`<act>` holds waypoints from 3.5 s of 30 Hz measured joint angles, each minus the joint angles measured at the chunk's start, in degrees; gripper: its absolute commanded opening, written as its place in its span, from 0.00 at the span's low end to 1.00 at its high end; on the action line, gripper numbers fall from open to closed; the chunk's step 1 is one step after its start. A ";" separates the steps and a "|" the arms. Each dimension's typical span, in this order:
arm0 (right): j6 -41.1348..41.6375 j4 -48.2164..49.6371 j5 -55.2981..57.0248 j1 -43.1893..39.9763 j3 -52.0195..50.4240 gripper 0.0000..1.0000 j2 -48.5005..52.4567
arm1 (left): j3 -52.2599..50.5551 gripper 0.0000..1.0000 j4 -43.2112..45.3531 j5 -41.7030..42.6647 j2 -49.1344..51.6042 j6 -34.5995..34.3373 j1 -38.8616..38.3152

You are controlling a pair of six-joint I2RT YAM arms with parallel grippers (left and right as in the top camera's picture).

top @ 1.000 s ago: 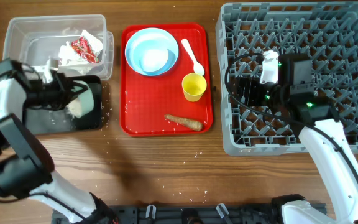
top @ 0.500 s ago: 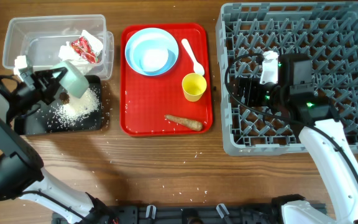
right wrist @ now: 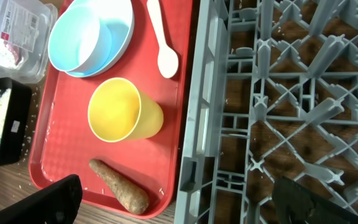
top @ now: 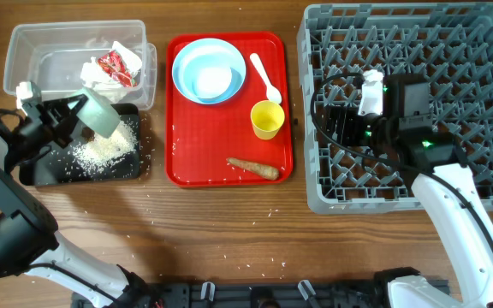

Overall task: Sort waste into correct bins and load items into the dishwasher rack
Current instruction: 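Tip the green bowl over the black tray to pour out rice, then set the green bowl back on the red tray, then grasp the yellow cup with left gripper and lift it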

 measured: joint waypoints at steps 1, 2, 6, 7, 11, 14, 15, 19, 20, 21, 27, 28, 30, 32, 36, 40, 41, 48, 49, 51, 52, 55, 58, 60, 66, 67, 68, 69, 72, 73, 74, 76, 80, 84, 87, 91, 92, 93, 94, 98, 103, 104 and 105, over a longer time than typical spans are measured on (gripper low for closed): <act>0.00 -0.02 0.00 0.00 0.00 1.00 0.00 | 0.00 0.04 -0.98 0.04 -0.57 0.76 0.00; 0.00 0.00 0.00 0.00 0.00 0.99 0.00 | 0.00 0.04 -1.11 0.04 -1.92 1.53 0.00; 0.00 0.68 0.00 0.00 0.00 1.00 0.00 | 0.00 0.04 -1.20 -3.21 -13.05 2.67 -3.10; 0.28 0.74 0.00 0.00 0.00 1.00 0.00 | 0.00 0.04 -1.14 -5.70 -15.52 2.86 -5.55; 1.49 0.87 0.00 0.00 0.00 1.00 0.00 | 0.07 0.04 0.55 -24.04 -21.27 -0.04 -23.52; 1.95 0.87 0.00 0.00 0.00 1.00 0.00 | 0.07 0.04 4.61 -41.88 -21.00 -4.81 -37.13; 1.95 0.85 0.00 0.00 0.00 1.00 0.00 | 0.07 0.04 5.86 -46.27 -20.63 -5.75 -40.22; 2.12 0.85 0.00 0.00 0.00 1.00 0.00 | 0.07 0.04 10.21 -65.94 -16.28 -8.74 -52.92; 2.12 0.81 0.00 0.00 0.00 1.00 0.00 | 0.07 0.04 10.71 -69.44 -14.60 -9.07 -54.93; 2.12 0.83 0.00 0.00 0.00 1.00 0.00 | 0.07 0.04 11.32 -71.93 -12.81 -9.35 -56.50; 2.12 0.83 0.00 0.00 0.00 1.00 0.00 | 0.07 0.28 12.00 -76.87 -5.01 -10.32 -60.15; 2.12 0.83 0.00 0.00 0.00 1.00 0.00 | 0.07 0.39 12.02 -77.13 -4.22 -10.43 -60.15; 2.12 0.83 0.00 0.00 0.00 1.00 0.00 | 0.07 0.56 11.98 -77.77 -3.10 -10.80 -60.15; 2.12 0.83 0.00 0.00 0.00 1.00 0.00 | 0.07 0.61 12.35 -77.81 -3.08 -10.69 -60.15; 2.12 0.83 0.02 0.00 0.00 1.00 0.00 | 0.24 0.68 11.98 -76.46 -3.08 -10.78 -60.15; 2.12 0.83 0.02 0.00 0.00 1.00 0.00 | 4.20 0.75 12.24 -73.07 -3.26 -10.78 -60.15; 2.12 0.83 0.00 0.00 0.00 1.00 0.00 | 5.18 0.76 12.85 -72.32 -3.52 -10.78 -60.15; 2.12 0.83 0.00 0.00 0.00 1.00 0.00 | 7.19 0.71 18.18 -70.23 -4.57 -10.78 -61.94; 2.12 0.83 0.00 0.00 0.00 1.00 0.00 | 7.19 0.69 18.58 -70.20 -4.57 -10.78 -62.38; 2.12 0.83 0.02 0.00 0.00 1.00 0.00 | 7.19 0.63 18.58 -70.05 -4.57 -10.64 -63.34; 2.12 0.83 0.00 0.00 0.00 1.00 0.00 | 7.19 0.63 18.58 -70.07 -4.55 -10.73 -63.71; 2.12 0.83 0.00 0.00 0.00 1.00 0.00 | 7.19 0.60 18.78 -70.10 -4.35 -10.56 -64.89; 2.12 0.83 0.00 0.00 0.00 1.00 0.00 | 7.19 0.51 18.84 -70.75 -3.06 -10.58 -65.57; 2.12 0.83 0.02 0.00 0.00 1.00 0.00 | 7.19 0.40 18.86 -71.21 -1.64 -10.47 -65.59; 2.12 0.83 0.00 0.00 0.00 1.00 0.00 | 7.17 0.12 19.23 -72.04 0.11 -10.45 -65.59; 2.12 0.83 0.02 0.00 0.00 1.00 0.00 | 7.17 0.09 19.30 -72.04 0.15 -10.54 -65.59; 2.12 0.81 0.00 0.00 0.00 1.00 0.00 | 7.17 0.04 19.47 -72.00 0.31 -10.51 -65.59; 2.12 0.83 0.00 0.00 0.00 1.00 0.00 | 7.17 0.04 19.58 -72.04 0.52 -10.40 -65.59; 2.14 0.83 0.02 0.00 0.00 1.00 0.00 | 7.17 0.04 19.65 -71.93 2.05 -10.78 -65.59; 2.56 0.83 0.00 0.00 0.00 1.00 0.00 | 7.17 0.04 19.76 -71.73 2.12 -11.23 -65.57; 3.08 0.92 0.00 0.00 0.00 1.00 0.00 | 7.17 0.04 19.89 -71.54 2.12 -12.02 -65.48; 4.04 3.13 -1.70 0.00 0.00 1.00 0.00 | 7.17 0.04 19.85 -68.87 2.12 -13.44 -64.67; 3.82 9.99 -9.01 0.00 0.00 1.00 0.00 | 7.17 0.04 19.85 -51.10 0.92 -14.45 -56.98; 1.36 13.97 -17.33 0.00 0.00 1.00 0.39 | 7.17 0.04 19.89 -26.62 -0.46 -14.88 -47.93; -1.99 18.82 -26.01 0.00 0.00 1.00 2.49 | 7.17 0.04 20.04 -12.59 -0.52 -14.91 -45.97; -3.82 30.51 -39.76 0.00 0.09 1.00 7.08 | 7.17 0.04 19.61 -2.93 -0.55 -15.06 -46.47; -3.74 32.00 -41.66 0.00 0.09 1.00 7.67 | 7.17 0.04 19.39 -1.90 -0.55 -15.10 -46.73; -3.72 32.79 -43.17 0.00 0.09 1.00 8.09 | 7.17 0.04 19.34 -1.36 -0.55 -15.19 -47.01; -3.67 33.42 -44.09 0.00 0.09 1.00 8.46 | 7.17 0.04 19.32 -1.01 -0.55 -15.34 -47.34; -3.72 36.28 -46.29 0.63 0.09 0.93 10.32 | 7.17 0.04 19.23 0.04 -0.55 -16.20 -49.68; -3.54 37.31 -47.21 2.78 0.09 0.77 10.73 | 7.17 0.04 19.17 0.17 -0.55 -16.26 -51.87; -3.54 37.29 -47.17 2.75 0.09 0.77 10.78 | 7.17 0.04 19.17 0.31 -0.55 -16.37 -52.04; -3.50 37.24 -47.15 2.71 0.09 0.77 10.82 | 7.17 0.04 19.17 0.46 -0.55 -16.37 -52.11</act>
